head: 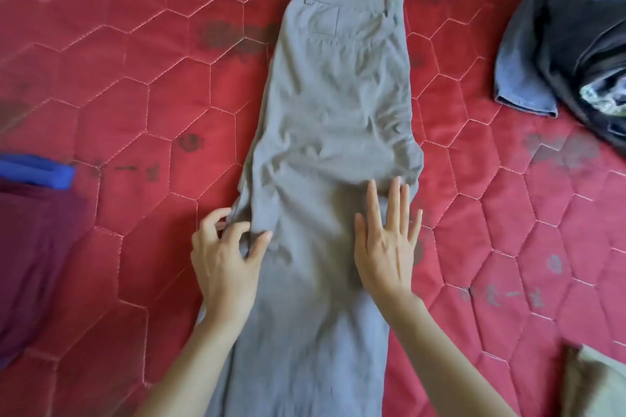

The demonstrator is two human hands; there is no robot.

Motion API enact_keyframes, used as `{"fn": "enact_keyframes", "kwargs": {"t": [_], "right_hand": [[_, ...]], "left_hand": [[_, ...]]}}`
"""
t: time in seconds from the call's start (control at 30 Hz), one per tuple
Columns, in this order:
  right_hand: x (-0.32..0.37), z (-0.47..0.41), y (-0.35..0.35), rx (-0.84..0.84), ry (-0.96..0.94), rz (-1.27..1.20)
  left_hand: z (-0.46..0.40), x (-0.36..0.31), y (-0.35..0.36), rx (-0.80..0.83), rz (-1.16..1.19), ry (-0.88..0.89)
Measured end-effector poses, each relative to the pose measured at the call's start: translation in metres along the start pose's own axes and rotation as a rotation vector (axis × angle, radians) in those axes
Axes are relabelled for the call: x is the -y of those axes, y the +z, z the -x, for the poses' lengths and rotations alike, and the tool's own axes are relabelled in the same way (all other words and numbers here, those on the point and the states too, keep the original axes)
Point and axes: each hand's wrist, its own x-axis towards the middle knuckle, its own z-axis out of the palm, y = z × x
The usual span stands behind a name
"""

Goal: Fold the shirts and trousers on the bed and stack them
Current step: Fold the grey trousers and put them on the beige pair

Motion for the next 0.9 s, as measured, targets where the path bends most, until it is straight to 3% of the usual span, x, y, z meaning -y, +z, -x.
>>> {"fn": "enact_keyframes", "kwargs": {"t": [0.3,0.53,0.73,0.9], "right_hand": [[0.02,0.105,0.012,0.062,0.163,-0.019],[0.033,0.116,0.012,0.04,0.132,0.037],[0.028,0.12,0.023,0.158,0.127,0.099],[0.033,0.131,0.004,0.042,0.264,-0.111]], "left_hand": [[0.021,0.013,-0.02,0.058,0.115,-0.007],[0.008,0.027,-0.033,0.132,0.154,-0.054],[-0.001,0.036,-0.031,0.151,0.074,-0.146],[0.02,0.036,-0.042,0.222,0.055,-0.164]]}}
